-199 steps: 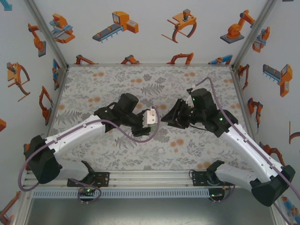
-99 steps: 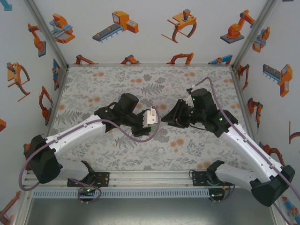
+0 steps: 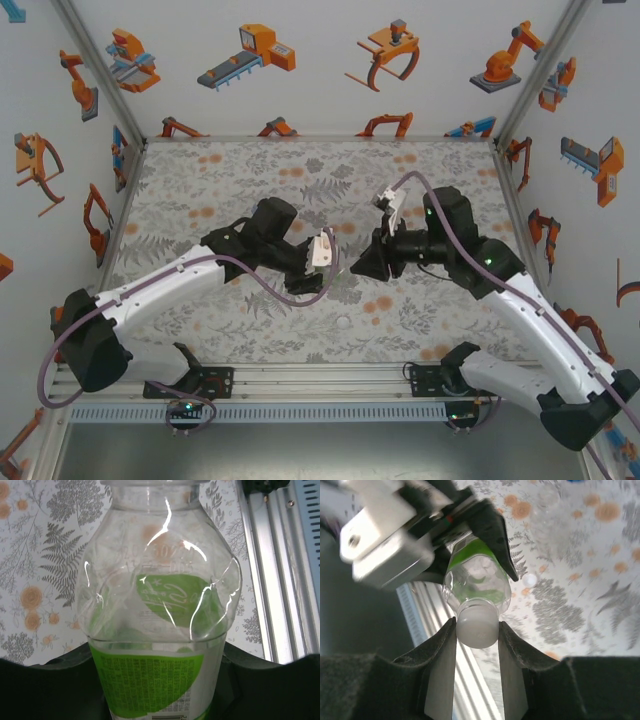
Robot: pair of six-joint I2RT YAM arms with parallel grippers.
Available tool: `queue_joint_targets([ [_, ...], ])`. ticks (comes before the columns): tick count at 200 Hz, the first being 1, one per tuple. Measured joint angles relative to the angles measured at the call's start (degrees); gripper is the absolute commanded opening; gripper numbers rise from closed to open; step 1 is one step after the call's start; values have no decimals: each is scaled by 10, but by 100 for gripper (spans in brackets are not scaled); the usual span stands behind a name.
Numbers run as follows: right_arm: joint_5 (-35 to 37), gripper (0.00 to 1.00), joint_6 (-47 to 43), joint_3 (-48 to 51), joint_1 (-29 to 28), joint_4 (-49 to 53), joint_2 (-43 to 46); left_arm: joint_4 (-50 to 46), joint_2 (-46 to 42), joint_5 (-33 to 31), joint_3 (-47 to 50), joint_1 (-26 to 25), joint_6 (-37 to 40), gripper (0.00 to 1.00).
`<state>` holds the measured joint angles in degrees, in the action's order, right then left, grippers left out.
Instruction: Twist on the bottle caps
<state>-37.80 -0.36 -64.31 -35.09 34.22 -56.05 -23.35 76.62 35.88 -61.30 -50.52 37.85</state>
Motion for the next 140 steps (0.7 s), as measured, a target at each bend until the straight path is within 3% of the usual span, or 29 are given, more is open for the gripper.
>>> queue_joint_targets([
  [37,-50,0,-225,-46,-3,62,-11,0,-5,18,-6,-2,0,0],
  [65,-82,0,-343,-50,-3,86,-10,-7,-5,30,-7,-4,0,0],
  [140,-148,0,-459,-47,-3,99,7,-19,-14,75,-7,-6,5,0],
])
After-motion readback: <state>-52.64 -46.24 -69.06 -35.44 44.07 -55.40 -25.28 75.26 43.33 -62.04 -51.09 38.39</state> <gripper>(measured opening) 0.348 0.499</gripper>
